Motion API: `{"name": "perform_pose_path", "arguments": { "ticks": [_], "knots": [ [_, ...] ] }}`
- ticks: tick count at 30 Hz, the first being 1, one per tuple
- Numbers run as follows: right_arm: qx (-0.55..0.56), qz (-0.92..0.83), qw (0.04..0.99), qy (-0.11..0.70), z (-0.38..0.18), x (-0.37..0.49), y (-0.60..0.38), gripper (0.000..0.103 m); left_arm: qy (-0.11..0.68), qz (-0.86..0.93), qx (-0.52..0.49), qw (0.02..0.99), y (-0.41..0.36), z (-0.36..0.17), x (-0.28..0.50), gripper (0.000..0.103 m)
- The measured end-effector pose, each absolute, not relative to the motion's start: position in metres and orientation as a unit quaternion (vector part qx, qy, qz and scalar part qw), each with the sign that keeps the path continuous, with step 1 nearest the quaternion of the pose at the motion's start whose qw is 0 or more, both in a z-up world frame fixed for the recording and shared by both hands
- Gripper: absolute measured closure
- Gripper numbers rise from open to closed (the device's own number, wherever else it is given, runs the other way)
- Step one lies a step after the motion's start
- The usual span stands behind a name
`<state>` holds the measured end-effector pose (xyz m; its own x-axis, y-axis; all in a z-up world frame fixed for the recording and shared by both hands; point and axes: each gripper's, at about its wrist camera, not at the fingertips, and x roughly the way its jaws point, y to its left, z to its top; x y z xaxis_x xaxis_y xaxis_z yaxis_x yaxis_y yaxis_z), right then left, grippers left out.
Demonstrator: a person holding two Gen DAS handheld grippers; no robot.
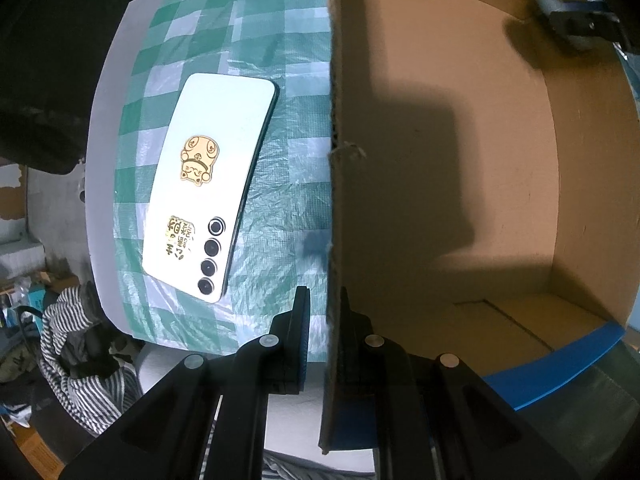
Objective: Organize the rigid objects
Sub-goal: 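Carry the silver disc into the box and open the right gripper, then move the right gripper to the pale green tin and grasp it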
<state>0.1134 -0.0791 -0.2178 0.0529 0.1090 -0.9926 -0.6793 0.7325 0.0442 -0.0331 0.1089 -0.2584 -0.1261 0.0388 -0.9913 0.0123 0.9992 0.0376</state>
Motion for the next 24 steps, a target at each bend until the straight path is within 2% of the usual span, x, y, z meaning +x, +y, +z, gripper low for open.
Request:
{"name": "perform_pose_path", "arguments": {
  "ticks": [3,7,12,18,24],
  "knots": [
    [-0.201,0.29,0.698,0.623,-0.211,0.116,-0.085,0.039,0.749,0.011,0.017,0.662,0.106,-0.258,-0.035,0.092],
    [-0.185,0.286,0.715,0.611,-0.197,0.118,-0.093,0.03,0.747,0.011,0.018,0.665,0.105,-0.257,-0.036,0.092],
    [-0.139,0.282,0.736,0.6,-0.175,0.121,-0.116,0.027,0.746,0.01,0.019,0.666,0.107,-0.255,-0.039,0.092],
    [-0.117,0.259,0.755,0.591,-0.159,0.12,-0.148,0.027,0.743,0.01,0.016,0.669,0.104,-0.252,-0.036,0.092],
    [-0.116,0.224,0.749,0.613,-0.175,0.119,-0.181,0.027,0.742,0.006,0.018,0.67,0.1,-0.25,-0.036,0.092]
  ]
}}
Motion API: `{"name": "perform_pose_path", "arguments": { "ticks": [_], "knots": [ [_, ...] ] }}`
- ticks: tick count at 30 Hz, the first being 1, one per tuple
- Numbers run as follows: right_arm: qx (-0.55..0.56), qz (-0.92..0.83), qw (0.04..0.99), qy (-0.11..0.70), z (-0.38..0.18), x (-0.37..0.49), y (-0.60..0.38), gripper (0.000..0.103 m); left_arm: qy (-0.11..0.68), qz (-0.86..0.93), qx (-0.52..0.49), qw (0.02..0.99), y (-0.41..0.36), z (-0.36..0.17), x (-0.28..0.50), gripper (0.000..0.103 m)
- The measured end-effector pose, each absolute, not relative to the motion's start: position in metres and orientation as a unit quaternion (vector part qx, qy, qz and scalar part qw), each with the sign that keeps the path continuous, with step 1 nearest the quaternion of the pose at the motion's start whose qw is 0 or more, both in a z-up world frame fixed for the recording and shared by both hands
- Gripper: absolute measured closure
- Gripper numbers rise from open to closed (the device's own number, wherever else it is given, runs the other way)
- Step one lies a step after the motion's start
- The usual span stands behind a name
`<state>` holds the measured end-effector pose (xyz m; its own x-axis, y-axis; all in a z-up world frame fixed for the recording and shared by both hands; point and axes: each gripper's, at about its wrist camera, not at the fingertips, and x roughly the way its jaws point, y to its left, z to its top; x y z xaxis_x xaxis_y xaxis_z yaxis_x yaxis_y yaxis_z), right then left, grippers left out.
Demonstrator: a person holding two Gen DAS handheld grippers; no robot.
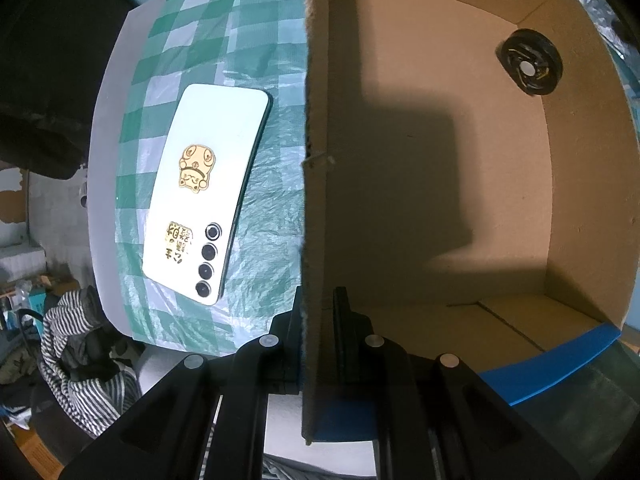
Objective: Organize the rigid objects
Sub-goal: 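Move the right gripper to the pale green tin and grasp it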
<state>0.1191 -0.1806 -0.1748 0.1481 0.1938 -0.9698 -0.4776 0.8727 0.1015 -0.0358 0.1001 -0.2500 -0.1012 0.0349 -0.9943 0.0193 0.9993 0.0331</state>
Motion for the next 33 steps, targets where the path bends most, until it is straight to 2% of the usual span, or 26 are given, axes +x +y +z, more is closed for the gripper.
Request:
{"name": "perform_pose_path", "arguments": {
  "ticks": [23,26,30,33],
  "knots": [
    [-0.189,0.245,0.705,0.639,-0.249,0.076,-0.184,0.027,0.737,0.007,0.002,0.676,0.117,-0.243,-0.038,0.092],
    [-0.188,0.242,0.704,0.64,-0.256,0.077,-0.184,0.034,0.737,0.008,0.004,0.676,0.116,-0.244,-0.037,0.092],
    [-0.176,0.241,0.707,0.641,-0.26,0.078,-0.184,0.036,0.737,0.007,0.005,0.676,0.114,-0.246,-0.039,0.092],
    [-0.172,0.239,0.707,0.643,-0.263,0.078,-0.183,0.049,0.737,0.007,0.005,0.676,0.11,-0.244,-0.039,0.092]
  ]
}}
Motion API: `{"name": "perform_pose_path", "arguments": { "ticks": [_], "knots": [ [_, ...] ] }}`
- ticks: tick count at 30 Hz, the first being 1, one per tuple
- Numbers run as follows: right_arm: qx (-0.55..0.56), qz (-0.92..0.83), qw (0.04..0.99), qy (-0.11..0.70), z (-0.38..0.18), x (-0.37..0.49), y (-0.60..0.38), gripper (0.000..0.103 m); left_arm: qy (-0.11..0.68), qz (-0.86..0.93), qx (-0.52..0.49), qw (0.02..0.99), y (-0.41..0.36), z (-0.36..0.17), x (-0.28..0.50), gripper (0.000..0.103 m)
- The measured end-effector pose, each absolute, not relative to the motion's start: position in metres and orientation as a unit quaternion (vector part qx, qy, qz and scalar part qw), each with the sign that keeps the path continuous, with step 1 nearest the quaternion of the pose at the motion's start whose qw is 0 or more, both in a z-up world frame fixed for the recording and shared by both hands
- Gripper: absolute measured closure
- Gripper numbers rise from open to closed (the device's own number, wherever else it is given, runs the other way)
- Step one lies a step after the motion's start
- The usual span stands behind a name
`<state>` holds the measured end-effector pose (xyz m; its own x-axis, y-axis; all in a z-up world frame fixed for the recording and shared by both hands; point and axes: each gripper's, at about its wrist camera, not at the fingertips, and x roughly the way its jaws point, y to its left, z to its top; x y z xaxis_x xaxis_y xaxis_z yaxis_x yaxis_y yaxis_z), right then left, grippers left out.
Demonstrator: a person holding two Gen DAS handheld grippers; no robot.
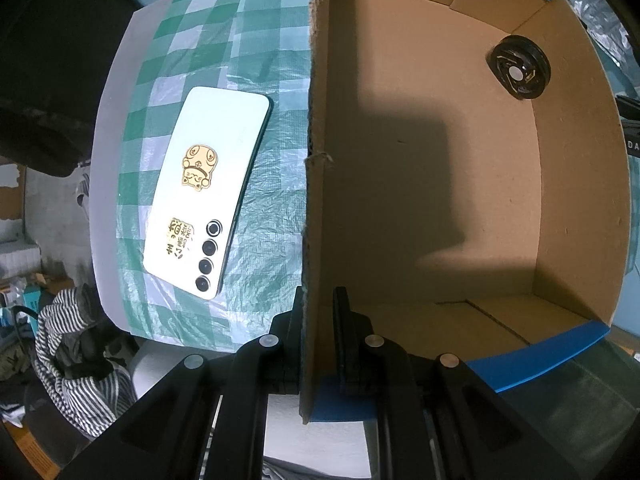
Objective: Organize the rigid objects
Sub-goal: 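Move the right gripper to the pale green tin and grasp it, then carry the green tin into the box and release it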
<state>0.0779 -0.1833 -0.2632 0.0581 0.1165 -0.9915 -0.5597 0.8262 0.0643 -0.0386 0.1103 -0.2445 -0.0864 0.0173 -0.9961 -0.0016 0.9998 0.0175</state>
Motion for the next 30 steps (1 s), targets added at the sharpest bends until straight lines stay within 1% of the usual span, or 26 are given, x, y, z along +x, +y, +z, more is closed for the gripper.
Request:
{"name": "perform_pose_path", "arguments": {
  "ticks": [2,4,16,30],
  "knots": [
    [-0.166,0.238,0.708,0.644,-0.265,0.08,-0.183,0.056,0.737,0.007,0.005,0.676,0.11,-0.244,-0.039,0.092],
    [-0.16,0.239,0.71,0.643,-0.264,0.08,-0.183,0.058,0.737,0.006,0.005,0.676,0.11,-0.245,-0.039,0.092],
    [-0.166,0.238,0.707,0.645,-0.247,0.078,-0.183,0.059,0.734,0.002,0.007,0.679,0.107,-0.24,-0.039,0.092],
    [-0.168,0.243,0.723,0.624,-0.186,0.08,-0.183,0.059,0.732,0.002,0.009,0.681,0.103,-0.238,-0.038,0.092]
  ]
}}
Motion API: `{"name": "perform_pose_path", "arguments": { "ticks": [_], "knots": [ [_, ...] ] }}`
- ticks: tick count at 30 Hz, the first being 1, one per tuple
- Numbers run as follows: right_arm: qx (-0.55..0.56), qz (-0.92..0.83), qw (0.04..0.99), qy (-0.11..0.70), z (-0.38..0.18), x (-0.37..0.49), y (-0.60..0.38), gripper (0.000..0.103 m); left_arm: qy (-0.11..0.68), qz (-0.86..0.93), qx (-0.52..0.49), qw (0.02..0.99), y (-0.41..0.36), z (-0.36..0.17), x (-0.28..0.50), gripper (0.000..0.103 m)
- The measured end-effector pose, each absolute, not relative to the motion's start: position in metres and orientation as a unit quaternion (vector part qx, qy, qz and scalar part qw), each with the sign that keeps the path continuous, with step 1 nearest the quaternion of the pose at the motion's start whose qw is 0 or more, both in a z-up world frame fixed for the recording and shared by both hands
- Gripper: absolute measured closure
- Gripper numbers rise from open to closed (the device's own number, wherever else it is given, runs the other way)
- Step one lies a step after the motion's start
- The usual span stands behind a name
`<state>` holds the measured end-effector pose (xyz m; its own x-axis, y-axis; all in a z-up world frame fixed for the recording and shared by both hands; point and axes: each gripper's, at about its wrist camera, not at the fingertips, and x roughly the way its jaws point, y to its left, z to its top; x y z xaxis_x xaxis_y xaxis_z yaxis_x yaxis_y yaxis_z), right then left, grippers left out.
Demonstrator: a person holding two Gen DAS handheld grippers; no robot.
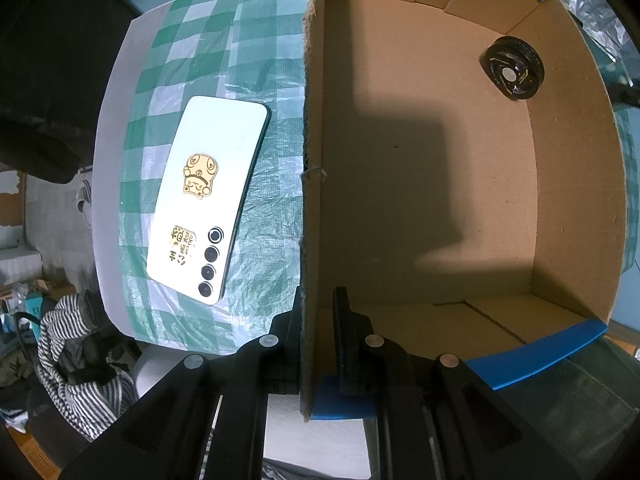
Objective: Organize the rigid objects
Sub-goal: 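Carry the green tin into the box and release it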
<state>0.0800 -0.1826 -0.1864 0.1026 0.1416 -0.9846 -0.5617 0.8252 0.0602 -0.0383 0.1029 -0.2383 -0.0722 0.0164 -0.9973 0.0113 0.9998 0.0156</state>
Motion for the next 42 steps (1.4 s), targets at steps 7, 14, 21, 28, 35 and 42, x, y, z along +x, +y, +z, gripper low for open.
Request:
{"name": "perform_pose_path", "arguments": {
  "ticks": [7,14,21,28,35,42],
  "knots": [
    [-0.172,0.259,0.731,0.607,-0.154,0.085,-0.168,0.059,0.731,0.0,0.008,0.683,0.104,-0.235,-0.038,0.092],
    [-0.173,0.273,0.737,0.593,-0.136,0.099,-0.148,0.059,0.73,-0.001,0.008,0.683,0.106,-0.236,-0.039,0.092],
    [-0.182,0.28,0.734,0.592,-0.145,0.114,-0.123,0.059,0.73,-0.004,0.009,0.684,0.106,-0.236,-0.04,0.092],
    [-0.189,0.267,0.729,0.601,-0.168,0.125,-0.103,0.059,0.731,-0.003,0.006,0.682,0.106,-0.236,-0.041,0.092],
    [-0.19,0.254,0.721,0.616,-0.191,0.132,-0.1,0.059,0.733,-0.003,0.004,0.68,0.109,-0.238,-0.04,0.092],
    [-0.181,0.24,0.724,0.621,-0.197,0.135,-0.102,0.059,0.733,-0.002,0.006,0.68,0.111,-0.239,-0.039,0.092]
  ]
}}
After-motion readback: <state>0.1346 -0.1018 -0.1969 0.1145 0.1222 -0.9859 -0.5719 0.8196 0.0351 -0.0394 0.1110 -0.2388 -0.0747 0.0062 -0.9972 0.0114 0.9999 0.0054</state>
